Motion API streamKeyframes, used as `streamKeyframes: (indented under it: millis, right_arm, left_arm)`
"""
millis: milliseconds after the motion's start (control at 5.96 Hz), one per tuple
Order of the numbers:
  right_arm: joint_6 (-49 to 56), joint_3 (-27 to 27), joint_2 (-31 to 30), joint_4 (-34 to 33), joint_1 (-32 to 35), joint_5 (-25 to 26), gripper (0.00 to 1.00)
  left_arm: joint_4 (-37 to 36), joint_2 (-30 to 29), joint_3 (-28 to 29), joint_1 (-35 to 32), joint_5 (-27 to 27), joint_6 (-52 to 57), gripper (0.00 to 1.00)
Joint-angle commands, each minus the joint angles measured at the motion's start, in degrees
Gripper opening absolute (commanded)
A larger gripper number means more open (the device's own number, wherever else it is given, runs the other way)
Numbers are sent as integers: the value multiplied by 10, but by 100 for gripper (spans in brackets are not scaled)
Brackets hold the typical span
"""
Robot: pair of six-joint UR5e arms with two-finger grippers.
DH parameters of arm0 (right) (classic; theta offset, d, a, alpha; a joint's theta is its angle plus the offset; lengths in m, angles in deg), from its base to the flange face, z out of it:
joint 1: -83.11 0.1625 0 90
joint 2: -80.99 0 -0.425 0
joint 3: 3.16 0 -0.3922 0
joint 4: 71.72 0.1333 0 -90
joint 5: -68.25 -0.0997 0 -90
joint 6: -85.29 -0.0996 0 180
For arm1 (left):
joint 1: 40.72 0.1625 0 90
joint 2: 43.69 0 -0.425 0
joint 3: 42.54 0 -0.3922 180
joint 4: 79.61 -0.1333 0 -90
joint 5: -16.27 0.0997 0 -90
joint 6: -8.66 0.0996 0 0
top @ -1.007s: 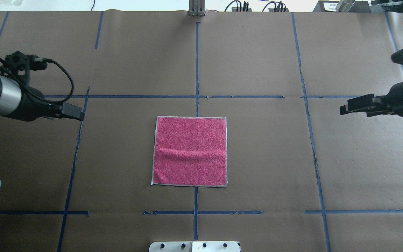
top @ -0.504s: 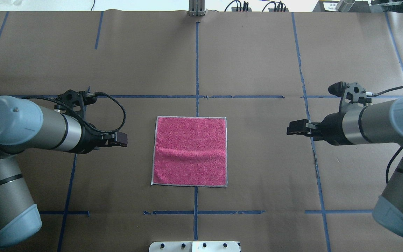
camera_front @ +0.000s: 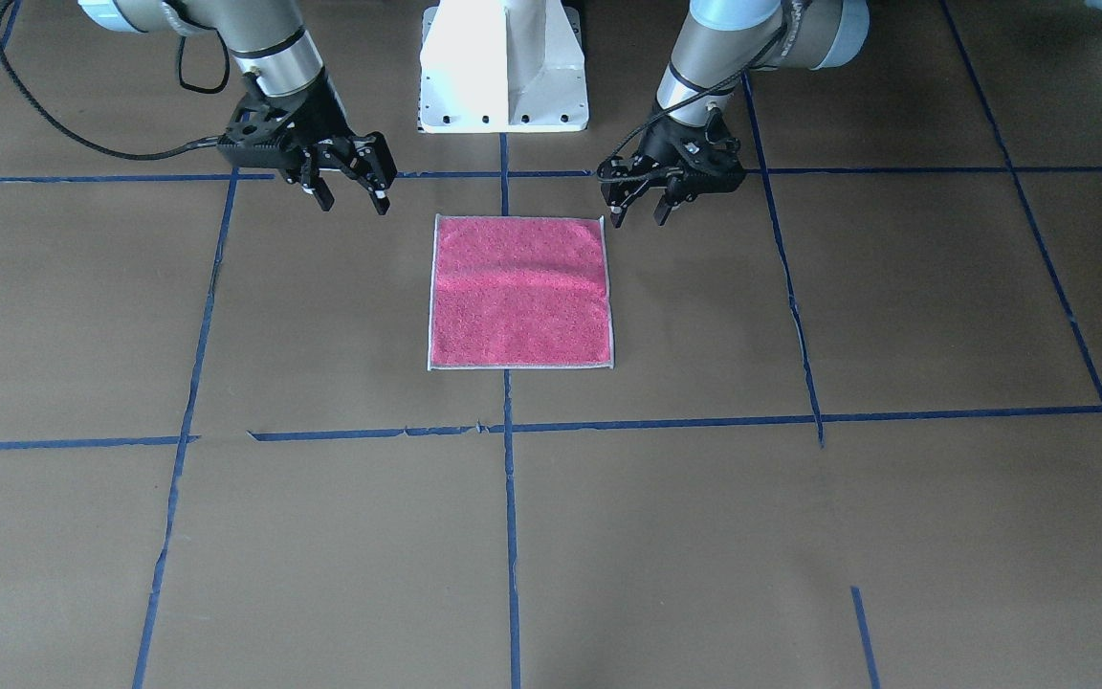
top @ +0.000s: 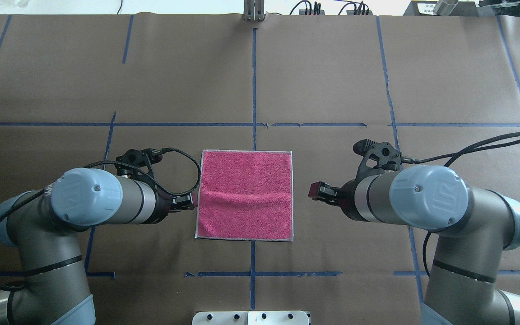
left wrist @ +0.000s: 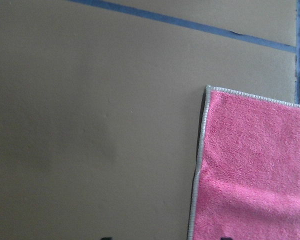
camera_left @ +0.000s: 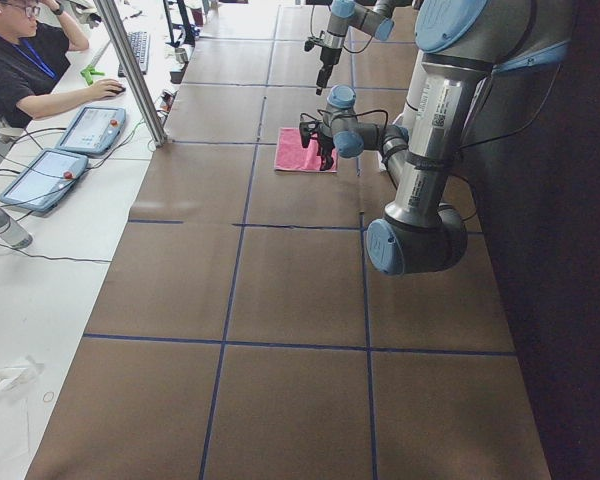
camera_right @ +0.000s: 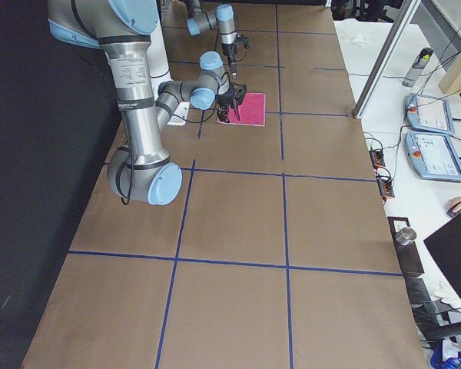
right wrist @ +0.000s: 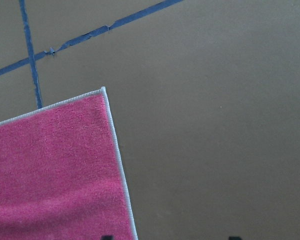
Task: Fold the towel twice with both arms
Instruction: 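Lower both grippers to the towel's two near corners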
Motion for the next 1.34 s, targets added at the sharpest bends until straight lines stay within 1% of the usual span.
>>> streamKeyframes:
  millis: [0,168,336,1175]
  right_arm:
    - [-13,-1,10,-8,-23,28,83]
    - [-13,1,9,-8,-23,32,83]
    - [-13,1,9,-8,-26,42,84]
    - [-14,1,9,-7,-31,43,84]
  left_arm:
    - [0,-20,31,26,14,-6,59]
    - [0,-21,39,36,18,-7,56]
    - [0,-29,49,38,19,-7,51]
    - [0,-35,59,57,18,-6,50]
